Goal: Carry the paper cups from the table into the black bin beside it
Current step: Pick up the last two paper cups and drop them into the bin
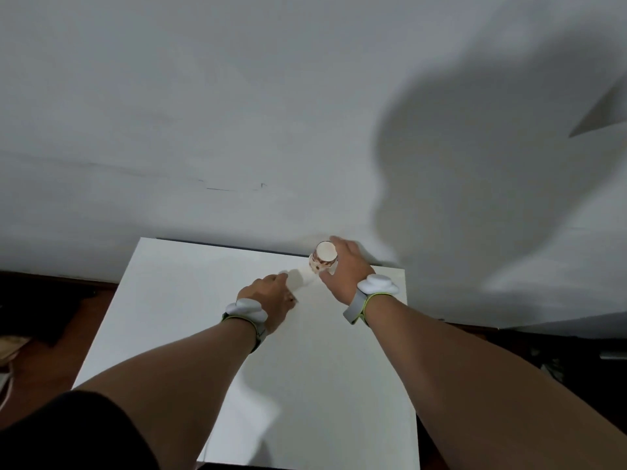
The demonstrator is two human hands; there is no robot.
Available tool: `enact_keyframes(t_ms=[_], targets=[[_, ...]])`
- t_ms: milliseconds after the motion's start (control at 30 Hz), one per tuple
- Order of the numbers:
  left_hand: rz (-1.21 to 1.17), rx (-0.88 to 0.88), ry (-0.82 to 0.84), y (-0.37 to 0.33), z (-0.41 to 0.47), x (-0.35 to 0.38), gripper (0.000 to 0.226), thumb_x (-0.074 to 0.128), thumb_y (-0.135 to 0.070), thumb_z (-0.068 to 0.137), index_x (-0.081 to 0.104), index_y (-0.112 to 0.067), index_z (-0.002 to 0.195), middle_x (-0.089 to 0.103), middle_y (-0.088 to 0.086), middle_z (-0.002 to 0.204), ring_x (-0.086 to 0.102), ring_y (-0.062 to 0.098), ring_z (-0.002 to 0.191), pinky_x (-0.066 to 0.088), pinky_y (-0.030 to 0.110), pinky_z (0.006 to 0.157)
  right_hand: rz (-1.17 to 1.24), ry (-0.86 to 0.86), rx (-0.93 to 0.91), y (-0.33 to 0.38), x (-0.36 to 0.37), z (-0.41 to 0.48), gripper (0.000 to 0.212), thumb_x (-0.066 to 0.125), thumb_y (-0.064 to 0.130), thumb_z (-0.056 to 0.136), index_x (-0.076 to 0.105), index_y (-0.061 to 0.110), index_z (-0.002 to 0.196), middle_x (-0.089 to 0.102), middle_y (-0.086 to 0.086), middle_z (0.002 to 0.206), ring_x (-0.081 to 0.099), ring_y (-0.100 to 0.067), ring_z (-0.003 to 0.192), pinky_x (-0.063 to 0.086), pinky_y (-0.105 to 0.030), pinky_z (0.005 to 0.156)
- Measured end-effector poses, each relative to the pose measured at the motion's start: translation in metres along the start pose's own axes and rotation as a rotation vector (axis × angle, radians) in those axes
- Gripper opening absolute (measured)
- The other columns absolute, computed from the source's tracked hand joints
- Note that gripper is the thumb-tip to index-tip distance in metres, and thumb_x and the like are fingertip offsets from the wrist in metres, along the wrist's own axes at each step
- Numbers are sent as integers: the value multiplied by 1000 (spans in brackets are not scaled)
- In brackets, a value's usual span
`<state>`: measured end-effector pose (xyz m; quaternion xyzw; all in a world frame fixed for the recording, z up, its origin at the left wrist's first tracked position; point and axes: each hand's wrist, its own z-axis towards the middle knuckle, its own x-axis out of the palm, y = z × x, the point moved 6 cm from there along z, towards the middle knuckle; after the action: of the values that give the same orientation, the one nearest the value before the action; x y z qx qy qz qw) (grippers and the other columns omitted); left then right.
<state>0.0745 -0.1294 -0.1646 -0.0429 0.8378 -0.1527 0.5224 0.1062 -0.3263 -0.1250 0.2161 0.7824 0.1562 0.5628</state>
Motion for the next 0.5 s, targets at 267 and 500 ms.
enact_keyframes(t_ms=[267, 500], targets=[[-36, -76, 51, 41, -2, -9, 50, 55, -55, 103, 49, -26, 142, 66, 2, 131, 66, 28, 115, 51, 37, 87, -206, 66, 35, 35, 19, -2, 59, 57, 35, 90, 34, 32, 145, 42, -5, 145, 55, -33, 121, 42, -47, 102], [-145, -267, 75, 71, -13, -11, 46, 54, -62, 91, 54, -30, 122, 71, -4, 106, 69, 23, 92, 43, 31, 66, -241, 182, 51, 47, 36, -23, 42, 58, 42, 92, 45, 19, 125, 49, -8, 125, 63, -33, 97, 48, -34, 77]])
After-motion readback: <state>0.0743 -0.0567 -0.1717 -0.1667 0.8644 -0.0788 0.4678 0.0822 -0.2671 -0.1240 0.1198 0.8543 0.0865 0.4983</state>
